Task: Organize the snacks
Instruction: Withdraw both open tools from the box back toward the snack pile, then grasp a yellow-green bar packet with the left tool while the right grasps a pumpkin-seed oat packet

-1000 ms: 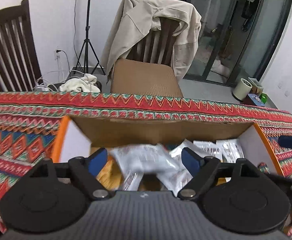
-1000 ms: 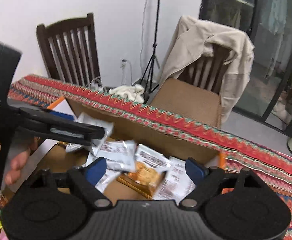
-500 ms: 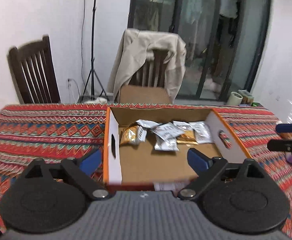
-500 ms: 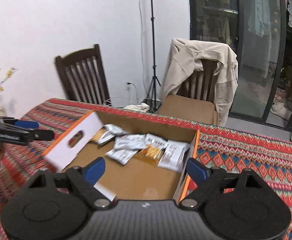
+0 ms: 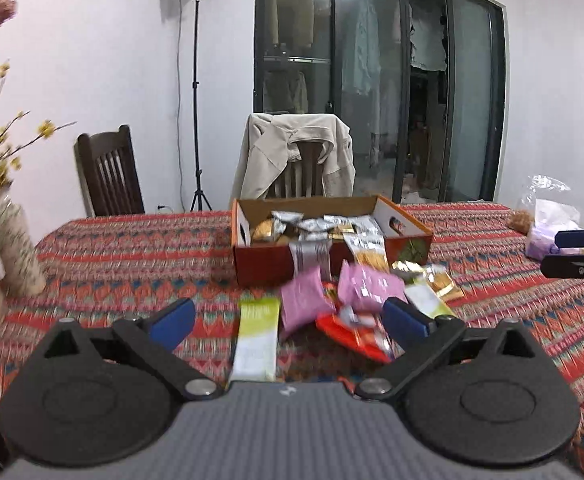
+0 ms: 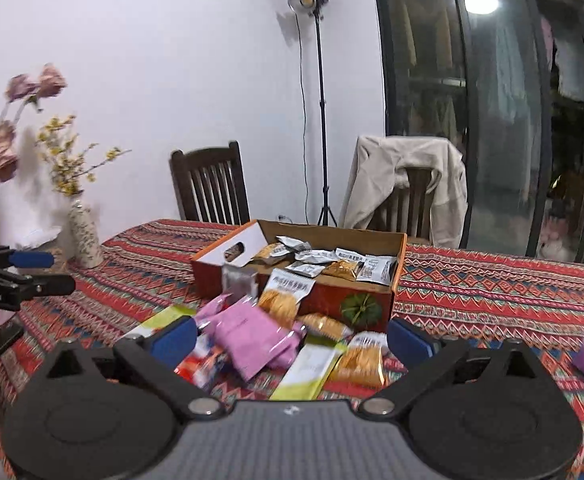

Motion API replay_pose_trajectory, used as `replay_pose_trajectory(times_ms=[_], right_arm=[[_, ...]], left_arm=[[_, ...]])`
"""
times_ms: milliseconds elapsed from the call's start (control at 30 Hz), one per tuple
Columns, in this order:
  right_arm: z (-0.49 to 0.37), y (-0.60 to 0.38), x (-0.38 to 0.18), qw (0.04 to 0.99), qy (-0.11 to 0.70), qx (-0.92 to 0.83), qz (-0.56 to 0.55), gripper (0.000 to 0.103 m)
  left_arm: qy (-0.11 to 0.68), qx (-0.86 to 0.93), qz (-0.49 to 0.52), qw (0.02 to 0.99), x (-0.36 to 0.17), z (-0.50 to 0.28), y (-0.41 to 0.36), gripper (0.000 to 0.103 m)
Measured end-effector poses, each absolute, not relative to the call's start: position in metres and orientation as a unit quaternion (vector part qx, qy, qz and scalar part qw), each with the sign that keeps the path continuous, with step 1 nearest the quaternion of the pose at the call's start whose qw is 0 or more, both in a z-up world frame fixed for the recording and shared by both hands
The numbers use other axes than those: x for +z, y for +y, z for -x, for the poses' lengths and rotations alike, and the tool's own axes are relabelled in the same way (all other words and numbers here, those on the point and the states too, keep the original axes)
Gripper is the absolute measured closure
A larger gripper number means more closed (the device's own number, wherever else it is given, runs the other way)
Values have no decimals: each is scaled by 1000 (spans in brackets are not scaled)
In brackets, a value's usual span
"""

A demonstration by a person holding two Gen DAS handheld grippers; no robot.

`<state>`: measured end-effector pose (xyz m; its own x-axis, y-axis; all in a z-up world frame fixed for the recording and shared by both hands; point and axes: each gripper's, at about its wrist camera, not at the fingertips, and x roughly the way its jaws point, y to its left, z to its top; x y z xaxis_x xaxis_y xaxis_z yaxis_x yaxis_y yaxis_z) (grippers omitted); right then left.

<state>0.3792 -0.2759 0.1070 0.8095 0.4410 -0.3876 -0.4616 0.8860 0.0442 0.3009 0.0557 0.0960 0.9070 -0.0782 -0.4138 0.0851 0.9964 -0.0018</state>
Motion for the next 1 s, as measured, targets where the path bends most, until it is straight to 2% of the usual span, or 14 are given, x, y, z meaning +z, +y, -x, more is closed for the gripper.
replay_pose_trajectory(times_ms=[233, 567, 1000], right_arm=[[-314, -272, 85, 956, 193, 214, 63, 0], [-286, -283, 63, 957, 212, 193, 35, 0], [-318, -267, 49, 962, 215, 167, 22, 3]], left_arm=[[217, -33, -24, 975, 76, -262, 39, 0], [238, -22, -1, 971, 61, -236, 52, 0], [257, -6, 27, 966, 31, -283, 65, 1]])
